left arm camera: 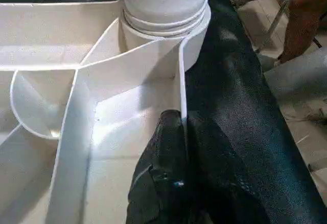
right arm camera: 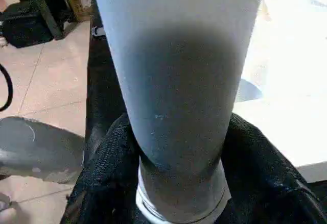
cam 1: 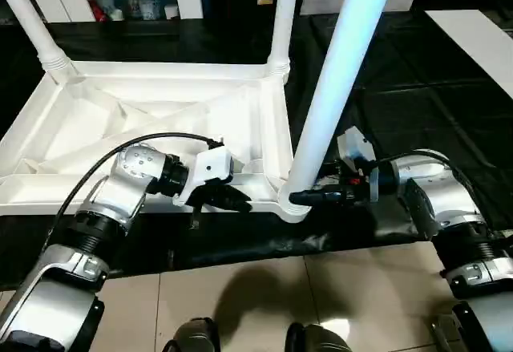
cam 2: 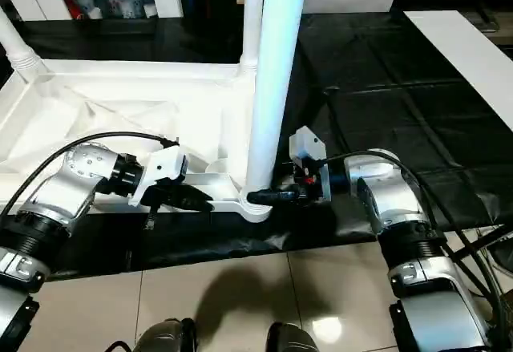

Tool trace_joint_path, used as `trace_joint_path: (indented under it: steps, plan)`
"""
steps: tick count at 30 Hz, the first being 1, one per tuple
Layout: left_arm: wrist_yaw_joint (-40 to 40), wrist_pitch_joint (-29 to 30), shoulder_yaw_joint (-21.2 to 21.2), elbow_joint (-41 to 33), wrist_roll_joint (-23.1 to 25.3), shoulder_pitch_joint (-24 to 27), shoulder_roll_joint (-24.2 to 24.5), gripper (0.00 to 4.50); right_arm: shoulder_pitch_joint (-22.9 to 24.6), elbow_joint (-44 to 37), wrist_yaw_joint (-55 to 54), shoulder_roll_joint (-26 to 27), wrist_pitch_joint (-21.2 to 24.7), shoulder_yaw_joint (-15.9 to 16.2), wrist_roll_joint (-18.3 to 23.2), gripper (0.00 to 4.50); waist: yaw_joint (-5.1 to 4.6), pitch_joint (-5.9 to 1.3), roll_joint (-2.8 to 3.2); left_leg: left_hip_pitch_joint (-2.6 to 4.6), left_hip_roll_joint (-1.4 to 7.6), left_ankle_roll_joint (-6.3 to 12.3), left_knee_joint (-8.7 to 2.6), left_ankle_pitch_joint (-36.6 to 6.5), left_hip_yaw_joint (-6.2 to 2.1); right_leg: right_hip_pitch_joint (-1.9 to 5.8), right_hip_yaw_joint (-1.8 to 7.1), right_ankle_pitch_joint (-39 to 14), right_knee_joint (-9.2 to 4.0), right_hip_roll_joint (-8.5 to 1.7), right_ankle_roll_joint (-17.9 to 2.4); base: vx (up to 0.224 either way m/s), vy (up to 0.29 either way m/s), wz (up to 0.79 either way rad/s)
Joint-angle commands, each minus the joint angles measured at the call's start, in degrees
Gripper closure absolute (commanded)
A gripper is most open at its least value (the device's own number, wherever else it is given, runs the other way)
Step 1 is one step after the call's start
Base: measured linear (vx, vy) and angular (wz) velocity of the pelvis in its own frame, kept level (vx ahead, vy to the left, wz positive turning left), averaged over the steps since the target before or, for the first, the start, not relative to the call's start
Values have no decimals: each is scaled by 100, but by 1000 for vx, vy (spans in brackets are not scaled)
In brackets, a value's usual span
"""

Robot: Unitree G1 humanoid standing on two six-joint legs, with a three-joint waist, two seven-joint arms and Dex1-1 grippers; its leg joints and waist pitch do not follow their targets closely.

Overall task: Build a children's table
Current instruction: Rotate leg to tighten

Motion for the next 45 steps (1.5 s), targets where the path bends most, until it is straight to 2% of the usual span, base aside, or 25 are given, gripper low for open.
trace_joint_path:
  steps: [1, 5, 6, 8, 9, 11, 12, 15, 16, 17, 18, 19, 21, 22, 23, 25, 27, 28, 30, 33, 35, 36, 39, 42, 45]
  plan:
    - [373, 222, 46, 27, 14, -131, -185, 450, 208, -297, -177, 88, 326, 39, 139, 258, -35, -483, -32, 119, 371, 716, -371, -644, -72, 352, 370, -803, -362, -402, -1557, 0, 0, 0]
    - [733, 445, 159, 78, 9, -199, -318, 450, 342, -475, -606, 218, 545, 54, 40, 258, -44, -445, -31, 128, 362, 559, -400, -905, -74, 322, 375, -1274, -429, -412, -1444, 0, 0, 0]
    - [1252, 807, 236, 72, 75, -340, -556, 450, 416, -573, -1782, 692, 758, 5, -282, 258, -65, -419, -32, 132, 358, 392, -431, -1048, -92, 312, 377, -1575, -461, -413, -1346, 0, 0, 0]
    - [1517, 983, 265, 72, 113, -426, -696, 450, 433, -607, -2386, 967, 853, -16, -445, 258, -117, -405, -39, 137, 332, 182, -459, -1305, -127, 316, 359, -2123, -508, -433, -1156, 0, 0, 0]
    - [1908, 1138, 329, 126, 161, -550, -893, 450, 376, -605, -3021, 1320, 1163, -119, -470, 258, -163, -402, -45, 121, 322, 106, -465, -1347, -136, 322, 364, -2260, -527, -434, -1067, 0, 0, 0]
    - [2073, 1216, 363, 156, 168, -611, -989, 450, 338, -590, -3264, 1487, 1294, -168, -450, 258, -200, -394, -41, 136, 320, 79, -471, -1447, -140, 300, 363, -2320, -555, -429, -1047, 0, 0, 0]
    - [2359, 1340, 418, 192, 182, -703, -1155, 450, 286, -566, -3659, 1750, 1435, -216, -457, 259, -223, -411, -7, 121, 319, 96, -464, -1383, -136, 313, 377, -2093, -538, -425, -1079, 0, 0, 0]
    - [2935, 1602, 526, 267, 185, -893, -1512, 450, 130, -417, -4614, 2304, 1651, -315, -539, 259, -252, -431, 2, 119, 304, 68, -460, -1254, -128, 301, 372, -1804, -510, -410, -1171, 0, 0, 0]
    - [3429, 1762, 623, 329, 228, -1015, -1749, 450, -70, -121, -5564, 2688, 1750, -542, -668, 259, -250, -442, 6, 127, 301, 78, -453, -1237, -124, 310, 372, -1735, -512, -413, -1184, 0, 0, 0]
    - [3480, 1779, 636, 334, 231, -1026, -1774, 450, -91, -85, -5648, 2726, 1748, -581, -658, 259, -277, -441, 9, 125, 299, 62, -455, -1168, -112, 289, 381, -1619, -498, -404, -1227, 0, 0, 0]
    - [3645, 1833, 678, 350, 240, -1062, -1853, 450, -159, 32, -5921, 2850, 1743, -706, -627, 259, -269, -471, 13, 131, 299, 85, -437, -1050, -112, 306, 383, -1417, -481, -417, -1263, 0, 0, 0]
    - [3794, 1898, 722, 360, 259, -1096, -1930, 450, -209, 108, -6179, 2975, 1757, -828, -608, 259, -263, -471, 8, 119, 292, 134, -433, -966, -108, 319, 378, -1270, -480, -405, -1271, 0, 0, 0]
    - [4136, 2006, 819, 373, 304, -1165, -2103, 450, -254, 158, -6374, 3123, 1588, -792, -726, 259, -264, -481, 0, 128, 298, 256, -420, -767, -82, 319, 386, -858, -440, -392, -1366, 0, 0, 0]
    - [4158, 2012, 800, 349, 321, -1163, -2131, 450, -260, 167, -6363, 3141, 1407, -711, -845, 224, -257, -506, -28, 93, 279, 370, -404, -570, -82, 369, 380, -579, -413, -396, -1399, 0, 0, 0]
    - [4152, 2008, 791, 333, 322, -1155, -2134, 450, -266, 180, -6357, 3159, 1320, -714, -853, 189, -232, -511, -15, 94, 271, 490, -393, -439, -72, 371, 379, -383, -397, -400, -1437, 0, 0, 0]
    - [4119, 2008, 773, 284, 321, -1122, -2120, 450, -288, 193, -6378, 3212, 1244, -794, -806, 189, -214, -510, -17, 93, 269, 606, -390, -423, -69, 379, 375, -313, -394, -397, -1463, 0, 0, 0]
    - [4087, 1991, 759, 253, 326, -1099, -2098, 450, -315, 218, -6430, 3211, 1218, -827, -828, 154, -210, -495, -10, 99, 284, 624, -404, -506, -75, 376, 369, -450, -407, -399, -1458, 0, 0, 0]
    - [3950, 2025, 713, 135, 336, -1000, -2003, 450, -349, 310, -6467, 3022, 1035, -795, -989, 143, -208, -500, 0, 109, 291, 587, -407, -576, -78, 376, 367, -565, -416, -398, -1451, 0, 0, 0]
    - [3862, 2048, 688, 57, 351, -930, -1936, 450, -337, 321, -6273, 2856, 882, -777, -991, 135, -218, -496, 7, 109, 307, 500, -417, -692, -87, 373, 366, -694, -421, -401, -1425, 0, 0, 0]
    - [3603, 1983, 630, -83, 342, -767, -1775, 450, -218, 127, -5589, 2449, 558, -705, -946, 107, -226, -518, 8, 90, 298, 541, -397, -604, -84, 404, 370, -458, -389, -397, -1457, 0, 0, 0]
    - [3277, 1799, 559, -160, 312, -627, -1609, 450, -84, -118, -4920, 2068, 381, -637, -862, 87, -220, -549, -28, 68, 290, 738, -361, -373, -81, 441, 368, -28, -342, -394, -1528, 0, 0, 0]
    - [3184, 1746, 541, -174, 305, -585, -1556, 450, -53, -175, -4692, 1944, 407, -628, -820, 77, -220, -549, -24, 60, 293, 868, -346, -211, -76, 431, 377, 207, -308, -400, -1584, 0, 0, 0]
    - [2705, 1448, 406, -234, 309, -393, -1270, 450, 44, -293, -3892, 1386, 443, -604, -747, 77, -213, -548, -27, 60, 297, 1061, -326, -194, -77, 434, 360, 222, -309, -396, -1658, 0, 0, 0]
    - [2223, 1275, 327, -339, 248, -229, -1006, 450, 102, -272, -3001, 888, 234, -498, -613, 77, -213, -526, -39, 82, 321, 920, -340, -494, -71, 412, 361, -351, -368, -401, -1634, 0, 0, 0]
    - [1493, 904, 198, -487, 108, -47, -723, 450, 147, -289, -2257, 526, 67, -423, -478, 77, -192, -520, -24, 101, 344, 796, -358, -724, -76, 405, 367, -681, -390, -395, -1574, 0, 0, 0]
